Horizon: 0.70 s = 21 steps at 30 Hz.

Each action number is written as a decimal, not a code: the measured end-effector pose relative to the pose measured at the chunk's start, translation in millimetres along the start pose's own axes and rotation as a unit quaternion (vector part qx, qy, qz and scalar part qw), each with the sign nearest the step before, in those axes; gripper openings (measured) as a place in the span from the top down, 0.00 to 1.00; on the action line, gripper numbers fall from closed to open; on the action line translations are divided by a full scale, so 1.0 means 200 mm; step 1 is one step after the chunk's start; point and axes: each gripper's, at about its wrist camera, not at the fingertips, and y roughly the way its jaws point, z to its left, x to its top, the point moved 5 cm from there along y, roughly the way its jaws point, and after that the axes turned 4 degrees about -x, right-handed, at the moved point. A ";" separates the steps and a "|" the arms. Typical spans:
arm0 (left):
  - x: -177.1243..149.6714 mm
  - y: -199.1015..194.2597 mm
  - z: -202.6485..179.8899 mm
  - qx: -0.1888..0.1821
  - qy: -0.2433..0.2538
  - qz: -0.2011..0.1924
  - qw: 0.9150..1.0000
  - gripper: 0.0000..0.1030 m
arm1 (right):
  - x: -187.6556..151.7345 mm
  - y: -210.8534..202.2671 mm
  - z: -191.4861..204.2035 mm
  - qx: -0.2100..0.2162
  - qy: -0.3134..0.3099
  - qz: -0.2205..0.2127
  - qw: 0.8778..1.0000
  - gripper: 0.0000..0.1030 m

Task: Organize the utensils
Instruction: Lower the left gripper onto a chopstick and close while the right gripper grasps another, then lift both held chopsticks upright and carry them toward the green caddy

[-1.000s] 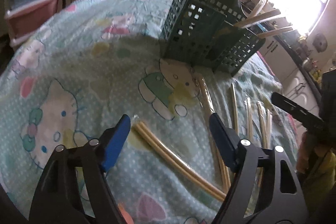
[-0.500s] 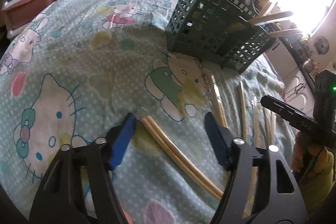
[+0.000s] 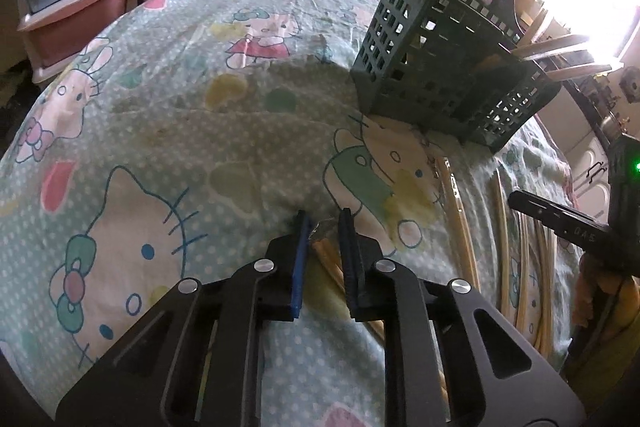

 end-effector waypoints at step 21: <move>0.10 -0.13 -0.09 -0.028 -0.002 -0.034 0.999 0.97 | 0.07 -0.30 0.02 0.102 0.009 -0.079 0.992 0.91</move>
